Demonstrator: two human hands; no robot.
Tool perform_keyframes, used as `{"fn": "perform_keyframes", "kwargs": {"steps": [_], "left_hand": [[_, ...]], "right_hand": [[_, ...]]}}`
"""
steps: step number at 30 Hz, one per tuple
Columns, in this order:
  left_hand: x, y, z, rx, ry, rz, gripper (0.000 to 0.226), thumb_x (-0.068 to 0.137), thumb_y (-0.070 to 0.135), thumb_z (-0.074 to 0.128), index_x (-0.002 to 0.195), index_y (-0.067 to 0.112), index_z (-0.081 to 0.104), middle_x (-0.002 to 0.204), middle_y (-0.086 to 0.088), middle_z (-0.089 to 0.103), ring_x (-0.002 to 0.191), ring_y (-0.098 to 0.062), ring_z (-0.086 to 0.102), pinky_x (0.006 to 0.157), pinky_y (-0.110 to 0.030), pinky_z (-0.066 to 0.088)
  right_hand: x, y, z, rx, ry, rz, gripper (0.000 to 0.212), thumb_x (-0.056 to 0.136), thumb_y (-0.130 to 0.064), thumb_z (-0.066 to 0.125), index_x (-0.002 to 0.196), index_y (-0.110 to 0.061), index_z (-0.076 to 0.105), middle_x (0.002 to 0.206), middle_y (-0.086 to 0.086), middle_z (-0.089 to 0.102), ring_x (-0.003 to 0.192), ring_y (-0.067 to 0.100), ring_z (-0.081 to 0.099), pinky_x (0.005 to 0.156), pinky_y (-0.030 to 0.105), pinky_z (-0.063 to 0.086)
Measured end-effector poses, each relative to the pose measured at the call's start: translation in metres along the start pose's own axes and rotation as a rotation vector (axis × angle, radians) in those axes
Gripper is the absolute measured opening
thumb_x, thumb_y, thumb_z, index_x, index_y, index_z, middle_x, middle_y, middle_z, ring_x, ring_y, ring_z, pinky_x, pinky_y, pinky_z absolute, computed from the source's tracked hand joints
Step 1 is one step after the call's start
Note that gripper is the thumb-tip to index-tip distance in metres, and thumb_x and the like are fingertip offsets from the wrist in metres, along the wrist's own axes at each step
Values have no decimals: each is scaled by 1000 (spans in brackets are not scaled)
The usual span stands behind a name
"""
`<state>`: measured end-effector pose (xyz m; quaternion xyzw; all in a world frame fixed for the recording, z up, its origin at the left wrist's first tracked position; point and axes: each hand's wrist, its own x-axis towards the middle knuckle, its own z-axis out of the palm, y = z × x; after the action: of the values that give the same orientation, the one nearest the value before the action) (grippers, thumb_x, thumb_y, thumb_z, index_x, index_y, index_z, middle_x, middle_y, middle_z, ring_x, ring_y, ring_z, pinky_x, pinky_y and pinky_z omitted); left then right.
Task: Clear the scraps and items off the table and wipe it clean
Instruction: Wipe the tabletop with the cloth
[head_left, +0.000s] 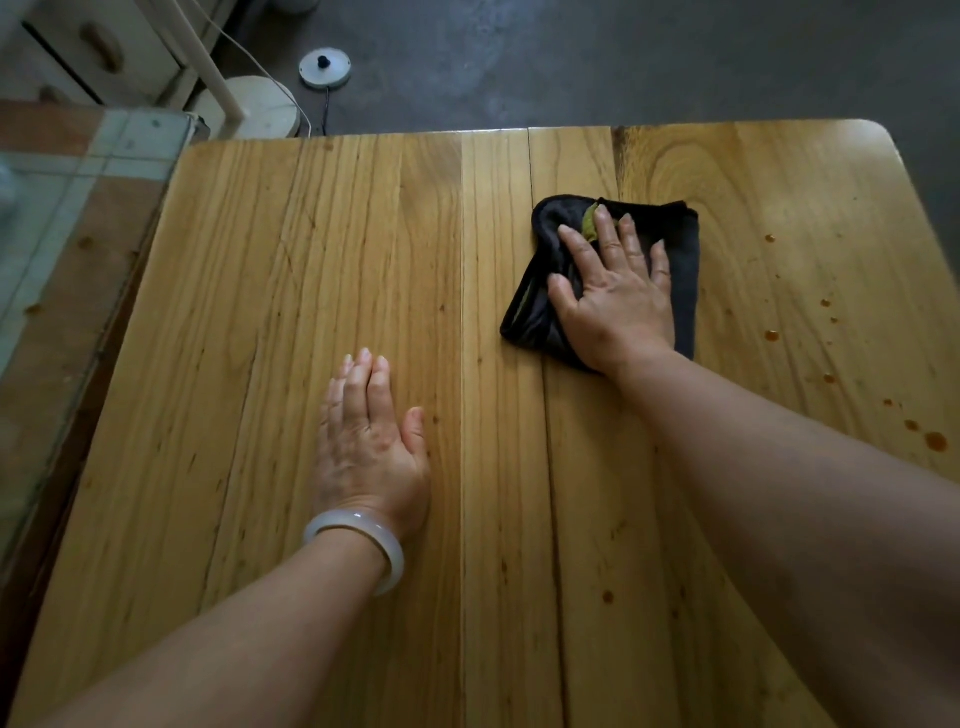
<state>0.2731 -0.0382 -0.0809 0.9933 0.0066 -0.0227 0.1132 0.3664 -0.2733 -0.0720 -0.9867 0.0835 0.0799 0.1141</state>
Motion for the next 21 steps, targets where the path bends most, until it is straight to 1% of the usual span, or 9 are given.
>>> {"fn": "perform_keyframes", "kwargs": {"steps": [4,8,10,13,17,21], "left_hand": [[-1,1,-1,-7,17,5,57,97,36,22,148,12,20,157,-3,12,145,-16,3,116,-30,-3],[-1,1,0,-20,18,7,57,96,35,30,147,10,23,156,-5,16,145,-18,6,117,-32,0],[-1,1,0,-19,23,8,57,96,34,31,147,10,23,156,-5,16,145,-18,6,117,-32,1],[-1,1,1,-17,27,7,57,96,34,32,147,10,24,155,-6,17,145,-19,7,118,-34,3],[1,0,3,4,26,5,58,95,37,26,147,10,24,156,-5,17,145,-18,8,118,-35,5],[1,0,3,20,31,8,67,91,45,13,147,11,24,155,-5,18,144,-17,8,117,-33,4]], "right_hand": [[-24,-3,3,9,-2,-15,58,103,-49,21,157,-38,4,165,-4,-16,150,15,-19,122,46,-10],[-70,-12,12,25,-20,-33,58,101,-52,17,155,-40,0,164,-4,-20,149,14,-23,121,47,-11],[-93,-16,17,35,-13,-53,60,97,-54,14,155,-42,1,164,-5,-18,149,13,-24,121,47,-13],[-115,-18,26,32,1,-81,60,96,-56,15,154,-43,5,164,-6,-14,149,13,-23,121,46,-13],[-112,-16,26,4,-3,-93,63,94,-61,14,155,-44,6,164,-7,-15,149,13,-24,120,45,-15],[-96,-11,21,-9,-9,-102,65,93,-63,14,155,-45,5,164,-8,-16,149,12,-24,121,45,-13]]}}
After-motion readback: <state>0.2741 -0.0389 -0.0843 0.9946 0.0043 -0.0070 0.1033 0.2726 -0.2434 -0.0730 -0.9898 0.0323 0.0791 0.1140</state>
